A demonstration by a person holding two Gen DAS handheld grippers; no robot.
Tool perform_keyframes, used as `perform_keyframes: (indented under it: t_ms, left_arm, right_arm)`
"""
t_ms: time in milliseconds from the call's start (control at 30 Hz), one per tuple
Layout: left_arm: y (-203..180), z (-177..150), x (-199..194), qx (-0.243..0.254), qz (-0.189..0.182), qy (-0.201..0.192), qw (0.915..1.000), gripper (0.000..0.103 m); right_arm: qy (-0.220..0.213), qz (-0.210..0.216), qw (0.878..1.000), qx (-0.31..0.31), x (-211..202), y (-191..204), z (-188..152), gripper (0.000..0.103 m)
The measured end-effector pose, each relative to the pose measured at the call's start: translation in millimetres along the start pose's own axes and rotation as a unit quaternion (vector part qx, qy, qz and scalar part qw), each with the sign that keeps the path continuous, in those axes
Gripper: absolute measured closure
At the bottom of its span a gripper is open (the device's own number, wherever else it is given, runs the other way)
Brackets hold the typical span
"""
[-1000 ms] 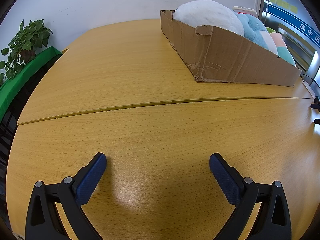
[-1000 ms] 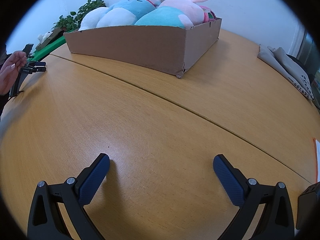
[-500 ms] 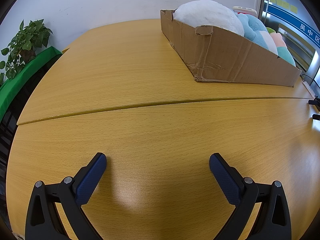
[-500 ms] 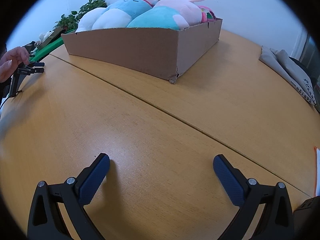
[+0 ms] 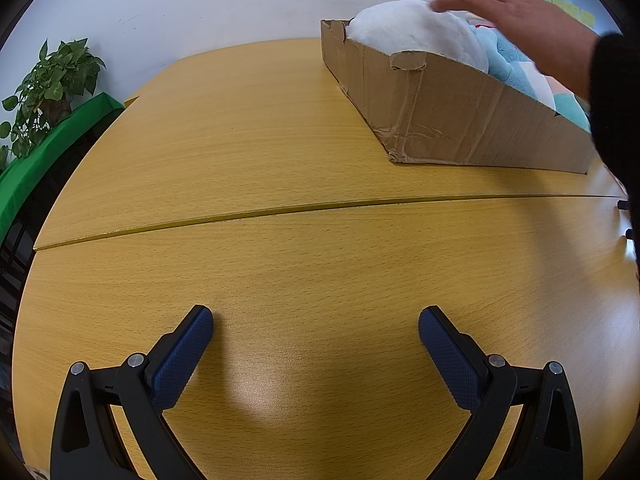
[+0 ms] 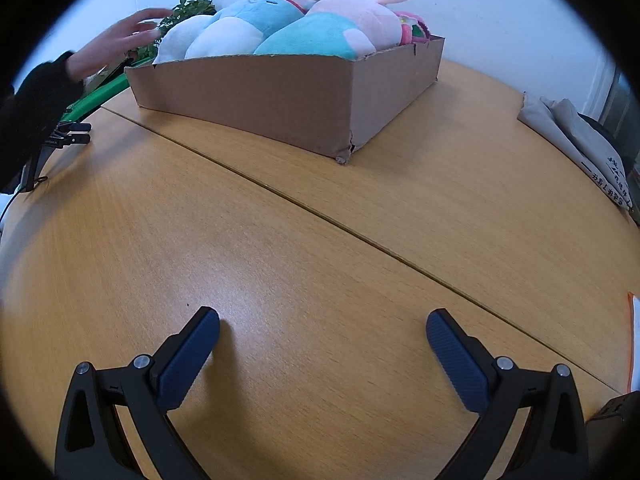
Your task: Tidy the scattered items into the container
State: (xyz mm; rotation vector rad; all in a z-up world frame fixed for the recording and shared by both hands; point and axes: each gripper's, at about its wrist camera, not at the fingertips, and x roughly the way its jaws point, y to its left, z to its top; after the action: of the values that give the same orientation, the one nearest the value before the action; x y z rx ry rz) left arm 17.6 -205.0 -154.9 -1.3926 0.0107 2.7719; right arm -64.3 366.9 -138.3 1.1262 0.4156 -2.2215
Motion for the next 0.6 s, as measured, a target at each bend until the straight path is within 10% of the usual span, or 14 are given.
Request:
perform_keyframes:
  t_ms: [600]
  left_arm:
    - [-1.0, -0.1, -1.4, 0.0, 0.0, 0.0, 1.0, 0.0]
  right_arm:
    - [0.0, -0.009, 1.0, 0.011, -2.4, -6.1, -2.9, 0.0]
